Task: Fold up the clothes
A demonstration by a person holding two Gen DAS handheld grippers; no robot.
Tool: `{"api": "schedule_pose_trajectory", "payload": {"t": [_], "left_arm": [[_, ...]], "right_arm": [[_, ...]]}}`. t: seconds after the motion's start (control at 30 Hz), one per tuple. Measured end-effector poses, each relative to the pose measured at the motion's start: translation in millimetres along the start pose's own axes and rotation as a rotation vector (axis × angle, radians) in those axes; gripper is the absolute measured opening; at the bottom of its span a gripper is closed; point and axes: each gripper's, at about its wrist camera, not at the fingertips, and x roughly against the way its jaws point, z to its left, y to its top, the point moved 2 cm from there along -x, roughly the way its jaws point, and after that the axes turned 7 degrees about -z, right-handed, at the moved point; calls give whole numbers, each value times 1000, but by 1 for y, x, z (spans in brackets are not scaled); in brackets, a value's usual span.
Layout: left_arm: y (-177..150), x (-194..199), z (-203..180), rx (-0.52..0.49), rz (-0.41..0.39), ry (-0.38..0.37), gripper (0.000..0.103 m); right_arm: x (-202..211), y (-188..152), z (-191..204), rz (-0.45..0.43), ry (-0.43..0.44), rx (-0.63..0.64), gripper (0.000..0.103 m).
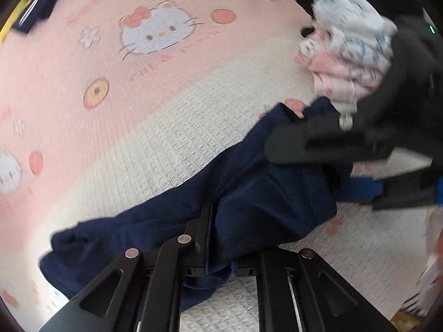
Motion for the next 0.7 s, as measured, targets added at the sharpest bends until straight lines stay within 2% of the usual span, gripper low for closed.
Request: {"api": "schedule_pose_trajectory", "payload": {"t": [0.13, 0.2, 0.27, 0.3, 0.4, 0.43, 0.47, 0.6, 0.7], "left_arm": [[-5, 6, -1, 37, -7, -24, 12], [-8, 9, -2, 55, -8, -40, 16], [-9, 11, -2, 63, 8, -67, 21], [-10, 12, -3, 66, 18, -83, 24], [-10, 15, -6, 78, 68, -182, 54], [-10, 15, -6, 82, 93, -225, 69], [-10, 16, -6, 92, 114, -253, 78], [-12, 21, 4, 204, 146, -277, 79], [-17, 30, 17, 311, 151, -289, 78]], "right_arm": [[2, -1, 1, -97, -26, -17, 53], [1, -3, 2, -119, -59, 25, 37], [2, -4, 2, -130, -86, 60, 24], [2, -4, 1, -136, -99, 78, 24], [2, 0, 4, -130, -107, 87, 24], [3, 0, 6, -127, -121, 114, 24], [5, 0, 8, -124, -135, 143, 24], [5, 0, 17, -122, -164, 211, 24], [9, 2, 19, -126, -154, 199, 24]]}}
